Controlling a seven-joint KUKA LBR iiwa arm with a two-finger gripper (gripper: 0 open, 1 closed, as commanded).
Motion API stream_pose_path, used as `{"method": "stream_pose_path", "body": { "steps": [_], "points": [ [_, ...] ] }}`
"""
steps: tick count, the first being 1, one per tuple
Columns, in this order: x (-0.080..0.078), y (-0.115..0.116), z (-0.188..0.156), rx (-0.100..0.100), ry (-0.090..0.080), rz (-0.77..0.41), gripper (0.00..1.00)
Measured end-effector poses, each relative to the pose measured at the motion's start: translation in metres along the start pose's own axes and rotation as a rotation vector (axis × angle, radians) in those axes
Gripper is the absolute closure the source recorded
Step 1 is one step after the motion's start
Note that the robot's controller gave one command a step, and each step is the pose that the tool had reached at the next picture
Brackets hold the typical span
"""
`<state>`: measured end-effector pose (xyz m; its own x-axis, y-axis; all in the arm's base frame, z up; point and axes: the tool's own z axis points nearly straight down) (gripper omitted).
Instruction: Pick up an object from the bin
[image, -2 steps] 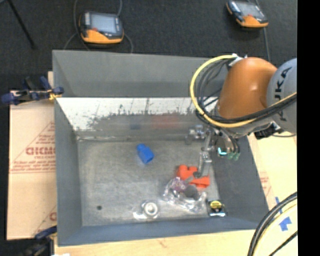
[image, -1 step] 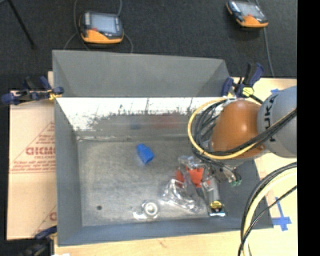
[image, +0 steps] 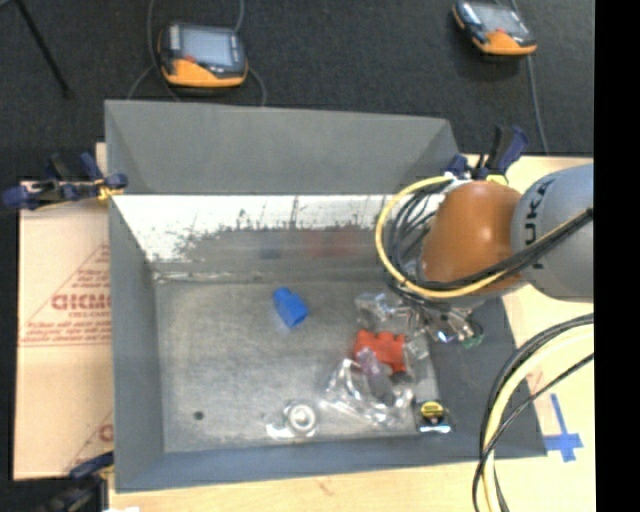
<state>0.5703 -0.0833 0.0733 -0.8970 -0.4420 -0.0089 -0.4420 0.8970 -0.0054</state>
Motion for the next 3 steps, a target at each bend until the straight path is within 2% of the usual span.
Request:
{"method": "stream_pose_path", "body": {
  "steps": [1,2,3],
  "points": [
    [-0.001,-0.001,-0.004,0.002,-0.003,0.001,1.0],
    [-0.009,-0.014,-0.079,0.001,-0.002,0.134,1.0],
    [0.029,-0.003,-0.181,0.002,0.0,0.188,1.0]
  ]
}}
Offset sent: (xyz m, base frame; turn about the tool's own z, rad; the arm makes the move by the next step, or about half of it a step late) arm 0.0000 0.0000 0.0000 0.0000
